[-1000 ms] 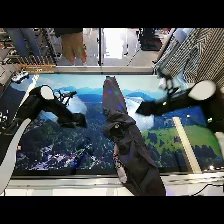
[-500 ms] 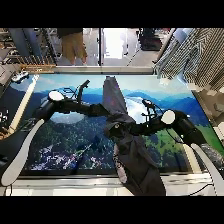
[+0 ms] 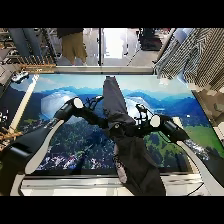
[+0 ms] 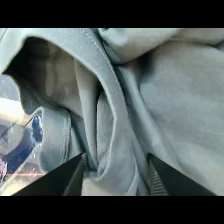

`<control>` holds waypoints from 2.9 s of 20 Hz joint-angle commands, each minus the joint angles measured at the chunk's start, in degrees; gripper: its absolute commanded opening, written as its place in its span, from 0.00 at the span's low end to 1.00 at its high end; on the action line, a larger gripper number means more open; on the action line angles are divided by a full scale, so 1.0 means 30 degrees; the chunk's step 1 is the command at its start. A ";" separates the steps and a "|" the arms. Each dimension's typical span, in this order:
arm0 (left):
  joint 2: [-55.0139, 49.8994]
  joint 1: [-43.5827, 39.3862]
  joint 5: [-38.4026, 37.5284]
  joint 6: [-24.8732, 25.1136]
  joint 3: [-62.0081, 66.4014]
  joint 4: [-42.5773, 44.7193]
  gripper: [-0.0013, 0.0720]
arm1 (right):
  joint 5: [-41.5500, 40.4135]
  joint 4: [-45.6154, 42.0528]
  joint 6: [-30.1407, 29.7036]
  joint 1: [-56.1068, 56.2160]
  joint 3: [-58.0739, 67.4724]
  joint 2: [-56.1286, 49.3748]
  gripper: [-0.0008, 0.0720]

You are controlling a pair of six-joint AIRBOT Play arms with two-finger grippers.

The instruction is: Fold the clothes and pants, and hang the long-sleeved shirts on hangers.

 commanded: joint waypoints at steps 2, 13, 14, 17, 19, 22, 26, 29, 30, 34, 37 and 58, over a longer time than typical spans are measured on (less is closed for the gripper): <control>-0.1880 -0.1107 -0.0437 -0.1392 0.2164 0.2069 0.97 | -0.0678 -0.0146 0.0415 0.0226 -0.0007 -0.0299 0.53; 0.0903 0.0109 -0.4962 -0.3279 0.7220 0.3985 0.04 | 0.1231 -0.1515 -0.1122 0.0401 0.4787 0.2127 0.04; 0.2120 0.0605 -0.5399 -0.3002 0.8167 0.3563 0.04 | 0.0809 -0.1515 -0.1654 0.0721 0.6572 0.2419 0.04; 0.7796 0.2761 -0.3417 -0.2696 0.8604 0.1253 0.04 | -0.3745 -0.1508 -0.3475 0.2543 1.3376 0.2514 0.04; 1.1577 0.4473 -0.1348 -0.2018 0.8604 -0.0408 0.04 | -0.9041 -0.1508 -0.5246 0.4211 1.6546 0.2514 0.04; 1.5285 0.6142 -0.0182 -0.1647 0.8415 -0.0219 0.04 | -1.0484 -0.1508 -0.5705 0.5756 1.8491 0.2514 0.04; 1.6036 0.6309 -0.2244 -0.2251 0.3111 -0.0350 0.04 | -0.3206 -0.1821 -0.2703 0.5632 1.8163 0.1129 0.04; 1.5883 0.6346 -0.2157 -0.2055 -0.2149 -0.1027 0.04 | 0.1209 -0.1931 0.1756 0.4481 1.7646 -0.1166 0.04; 1.5722 0.6346 -0.2127 -0.1596 -0.3701 -0.1523 0.04 | 0.2113 -0.1800 0.2951 0.4007 1.7624 -0.2062 0.18; 1.3435 0.6302 -0.0415 -0.1209 -0.7111 -0.2514 0.04 | 0.8451 -0.1341 0.3934 0.3279 1.7522 -0.5333 0.81; 1.0965 0.6302 -0.1508 -0.0255 -0.7198 -0.3381 0.04 | 0.8590 0.0393 0.4131 0.3621 1.4987 -0.5595 0.81; 0.9355 0.5151 -0.1909 0.2273 -0.7206 -0.5508 0.04 | -0.2208 -0.6696 0.3599 0.4371 1.5511 -0.5246 0.68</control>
